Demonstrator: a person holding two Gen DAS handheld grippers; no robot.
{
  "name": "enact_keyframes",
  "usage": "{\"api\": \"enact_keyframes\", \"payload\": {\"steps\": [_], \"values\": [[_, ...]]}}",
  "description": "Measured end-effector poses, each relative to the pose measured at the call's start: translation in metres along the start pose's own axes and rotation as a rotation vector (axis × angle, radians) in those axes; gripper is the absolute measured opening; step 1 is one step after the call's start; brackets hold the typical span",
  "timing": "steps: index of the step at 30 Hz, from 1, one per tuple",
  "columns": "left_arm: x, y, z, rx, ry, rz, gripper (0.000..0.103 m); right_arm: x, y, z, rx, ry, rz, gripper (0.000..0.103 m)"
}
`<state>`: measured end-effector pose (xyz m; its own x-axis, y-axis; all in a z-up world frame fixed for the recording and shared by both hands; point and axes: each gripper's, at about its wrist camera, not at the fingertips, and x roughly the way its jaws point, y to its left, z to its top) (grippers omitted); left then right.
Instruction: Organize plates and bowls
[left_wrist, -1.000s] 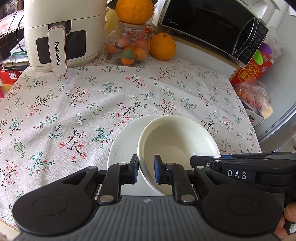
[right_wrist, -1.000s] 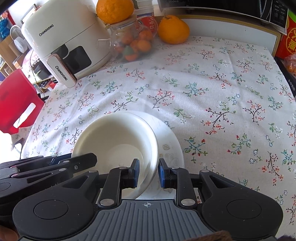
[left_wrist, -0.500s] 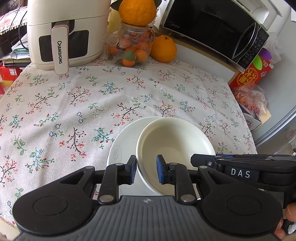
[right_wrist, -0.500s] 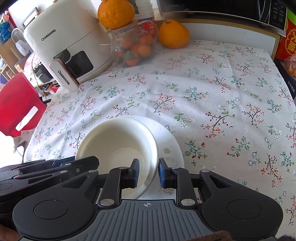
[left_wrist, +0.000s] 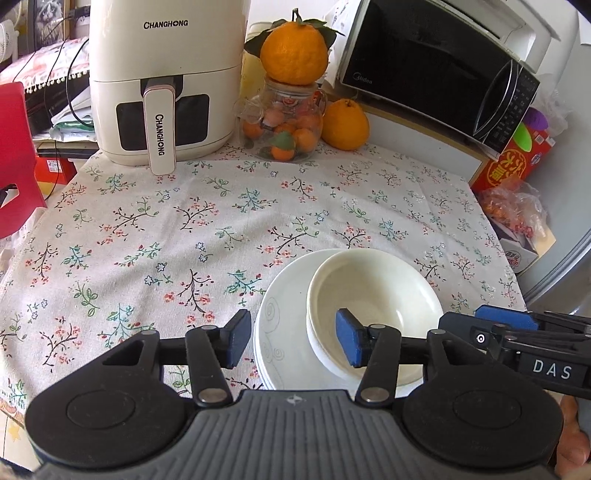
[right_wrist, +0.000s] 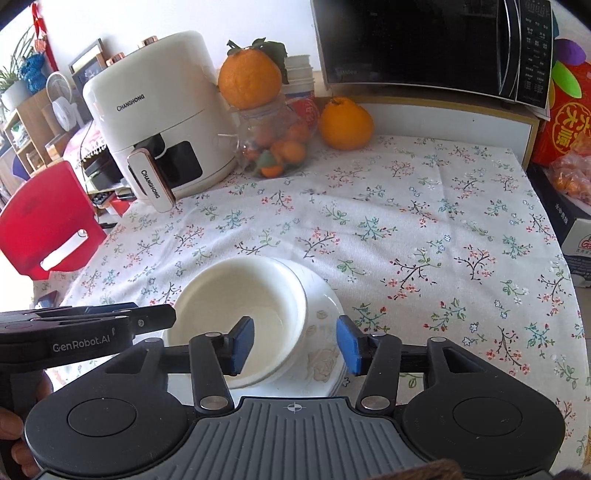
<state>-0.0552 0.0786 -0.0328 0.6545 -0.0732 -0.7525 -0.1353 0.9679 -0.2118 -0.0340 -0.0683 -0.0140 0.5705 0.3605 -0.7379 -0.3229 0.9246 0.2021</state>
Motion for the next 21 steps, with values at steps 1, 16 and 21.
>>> {"api": "enact_keyframes", "payload": {"steps": [1, 16, 21], "values": [[-0.003, 0.001, -0.004, 0.003, 0.002, 0.005, 0.067, -0.006, 0.000, -0.006, -0.003, -0.015, -0.006, 0.062], [-0.065, -0.019, -0.039, 0.097, 0.022, 0.111, 0.103, -0.089, 0.006, -0.047, 0.026, -0.057, 0.010, 0.101], [-0.074, -0.028, -0.047, 0.113, 0.067, 0.149, 0.103, -0.101, 0.012, -0.056, -0.010, -0.033, -0.003, 0.102]]}}
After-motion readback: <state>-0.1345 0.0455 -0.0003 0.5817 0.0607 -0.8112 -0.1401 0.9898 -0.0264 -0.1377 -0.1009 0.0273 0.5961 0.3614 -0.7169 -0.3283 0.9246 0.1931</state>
